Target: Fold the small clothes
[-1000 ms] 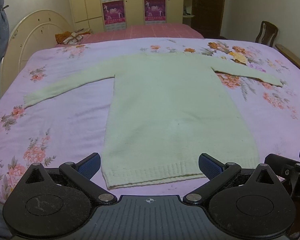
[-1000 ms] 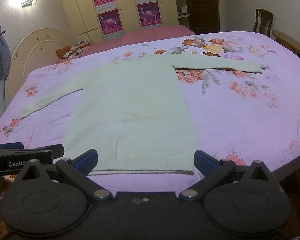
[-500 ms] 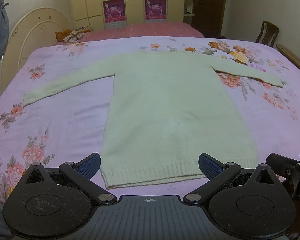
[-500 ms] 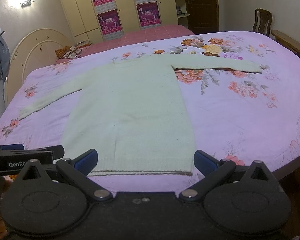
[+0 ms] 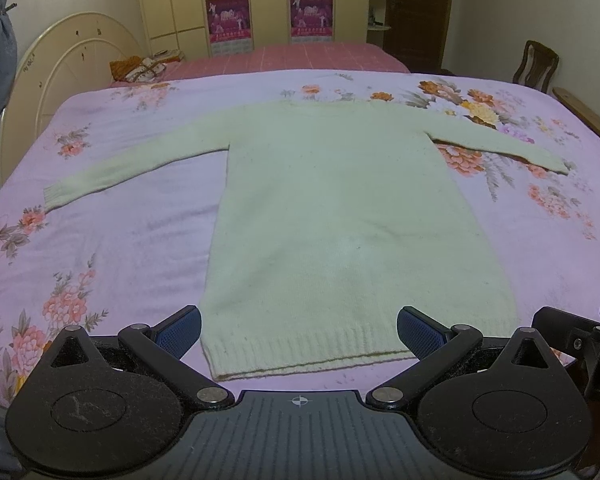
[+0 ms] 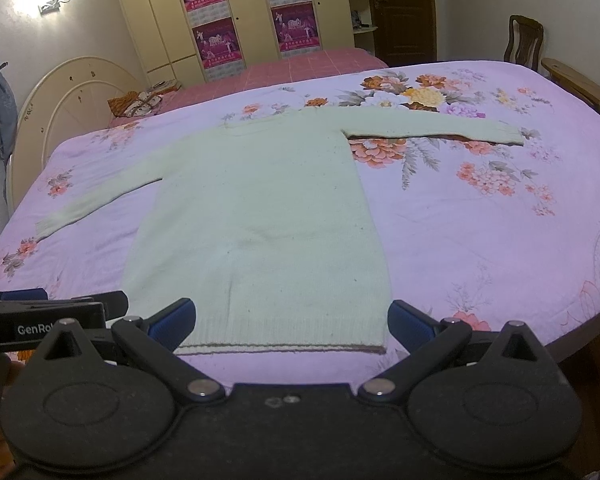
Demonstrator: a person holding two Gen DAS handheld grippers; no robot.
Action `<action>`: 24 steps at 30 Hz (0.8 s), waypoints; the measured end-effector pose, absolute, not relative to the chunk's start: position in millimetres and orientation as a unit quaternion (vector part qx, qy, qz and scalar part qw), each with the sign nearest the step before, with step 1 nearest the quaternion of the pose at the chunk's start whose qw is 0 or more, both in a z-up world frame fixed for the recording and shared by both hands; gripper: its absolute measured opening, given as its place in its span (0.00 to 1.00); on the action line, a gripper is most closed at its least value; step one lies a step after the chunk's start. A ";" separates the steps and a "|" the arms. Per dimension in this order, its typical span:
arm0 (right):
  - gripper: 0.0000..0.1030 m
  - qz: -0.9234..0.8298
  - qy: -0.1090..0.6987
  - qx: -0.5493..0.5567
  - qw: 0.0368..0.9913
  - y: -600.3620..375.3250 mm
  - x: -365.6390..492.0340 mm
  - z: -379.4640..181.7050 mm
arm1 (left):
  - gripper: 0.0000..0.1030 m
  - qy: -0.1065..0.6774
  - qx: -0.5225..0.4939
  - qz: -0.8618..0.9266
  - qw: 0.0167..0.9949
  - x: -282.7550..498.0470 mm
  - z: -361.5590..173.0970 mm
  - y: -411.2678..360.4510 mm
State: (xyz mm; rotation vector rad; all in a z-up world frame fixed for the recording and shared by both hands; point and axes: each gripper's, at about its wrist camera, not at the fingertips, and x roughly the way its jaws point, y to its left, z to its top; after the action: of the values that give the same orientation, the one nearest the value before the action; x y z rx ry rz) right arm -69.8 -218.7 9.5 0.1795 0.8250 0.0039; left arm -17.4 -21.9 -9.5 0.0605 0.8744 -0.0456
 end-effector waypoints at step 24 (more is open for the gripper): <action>0.99 -0.010 0.415 0.080 0.906 -216.7 -31.8 1.5 | 1.00 0.437 0.024 -0.014 0.899 30.8 -22.4 -16.7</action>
State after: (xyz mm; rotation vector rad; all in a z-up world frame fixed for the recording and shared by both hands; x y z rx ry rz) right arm -31.8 -216.7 1.5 0.1656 0.8573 -0.0210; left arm 30.8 -16.7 -22.4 0.0503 0.9045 -0.0281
